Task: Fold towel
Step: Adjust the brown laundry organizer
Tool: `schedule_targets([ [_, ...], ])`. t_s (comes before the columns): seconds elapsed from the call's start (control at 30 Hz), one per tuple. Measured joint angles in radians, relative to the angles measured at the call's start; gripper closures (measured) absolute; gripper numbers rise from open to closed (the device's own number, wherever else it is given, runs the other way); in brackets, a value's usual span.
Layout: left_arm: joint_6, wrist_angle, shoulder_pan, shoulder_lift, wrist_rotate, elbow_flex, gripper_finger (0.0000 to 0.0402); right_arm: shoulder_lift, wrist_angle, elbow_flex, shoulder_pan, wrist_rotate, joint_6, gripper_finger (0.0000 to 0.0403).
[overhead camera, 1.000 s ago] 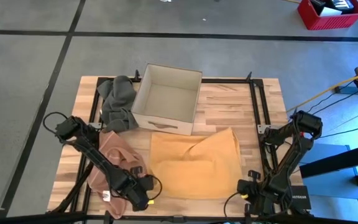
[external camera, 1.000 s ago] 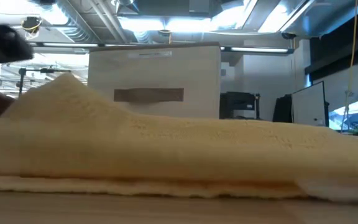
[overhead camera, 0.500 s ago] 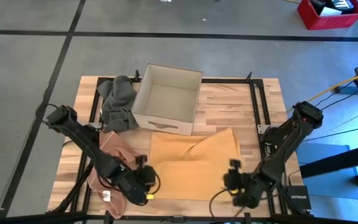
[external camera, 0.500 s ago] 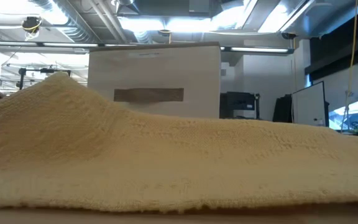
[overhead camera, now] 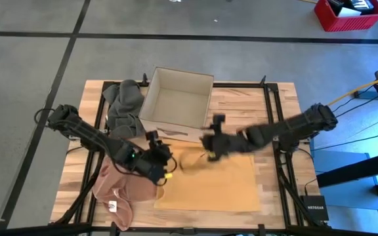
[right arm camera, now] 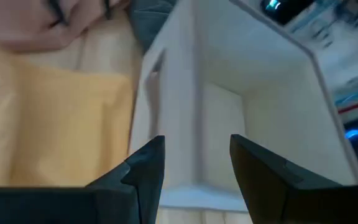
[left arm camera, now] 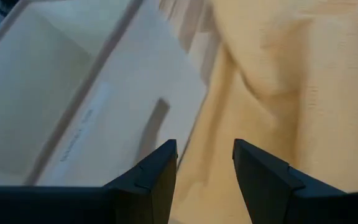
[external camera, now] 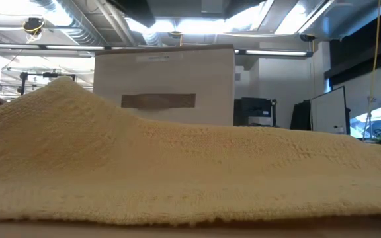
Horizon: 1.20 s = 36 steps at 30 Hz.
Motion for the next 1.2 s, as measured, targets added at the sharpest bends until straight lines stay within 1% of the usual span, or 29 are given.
schedule_targets([
  [0.1, -0.056, -0.049, 0.008, -0.014, 0.017, 0.000, 0.0251, -0.001, 0.002, 0.024, -0.134, -0.176, -0.027, 0.0220],
  [0.2, -0.100, -0.096, -0.014, -0.011, 0.028, 0.000, 0.0251, 0.014, 0.004, 0.018, -0.242, -0.356, -0.037, 0.0220],
  [0.3, -0.138, -0.120, -0.033, -0.012, 0.026, -0.002, 0.0251, 0.053, 0.004, 0.009, -0.308, -0.524, -0.029, 0.0220],
  [0.37, -0.152, -0.138, -0.041, -0.011, 0.026, -0.005, 0.0251, 0.081, 0.008, 0.008, -0.324, -0.606, -0.013, 0.0222],
  [0.4, -0.153, -0.136, -0.044, -0.011, 0.026, -0.005, 0.0251, 0.093, 0.013, 0.008, -0.327, -0.629, -0.013, 0.0227],
  [0.43, -0.155, -0.137, -0.046, -0.011, 0.024, -0.005, 0.0251, 0.104, 0.020, 0.008, -0.325, -0.627, -0.014, 0.0236],
  [0.5, -0.155, -0.137, -0.048, -0.012, 0.024, -0.005, 0.0251, 0.123, 0.025, 0.008, -0.324, -0.577, -0.025, 0.0266],
  [0.57, -0.159, -0.137, -0.048, -0.011, 0.025, -0.005, 0.0251, 0.130, 0.018, 0.008, -0.324, -0.533, -0.050, 0.0316],
  [0.63, -0.160, -0.137, -0.047, -0.011, 0.024, -0.005, 0.0251, 0.130, 0.010, 0.008, -0.324, -0.512, -0.075, 0.0374],
  [0.67, -0.160, -0.137, -0.047, -0.011, 0.024, -0.005, 0.0251, 0.125, 0.001, 0.008, -0.321, -0.496, -0.089, 0.0386],
  [0.77, -0.160, -0.137, -0.047, -0.011, 0.023, -0.005, 0.0251, 0.092, -0.053, 0.006, -0.299, -0.392, -0.111, 0.0387],
  [0.83, -0.160, -0.137, -0.048, -0.011, 0.024, -0.005, 0.0251, 0.056, -0.096, 0.006, -0.279, -0.326, -0.143, 0.0395],
  [1.0, -0.161, -0.137, -0.047, -0.011, 0.020, -0.005, 0.0251, -0.020, -0.238, 0.006, -0.227, -0.144, -0.150, 0.0398],
  [1.13, -0.163, -0.137, -0.047, -0.011, 0.012, -0.005, 0.0251, -0.047, -0.361, 0.006, -0.192, -0.024, -0.125, 0.0399],
  [1.2, -0.164, -0.137, -0.047, -0.011, 0.012, -0.005, 0.0251, -0.053, -0.415, 0.007, -0.185, 0.009, -0.109, 0.0399],
])
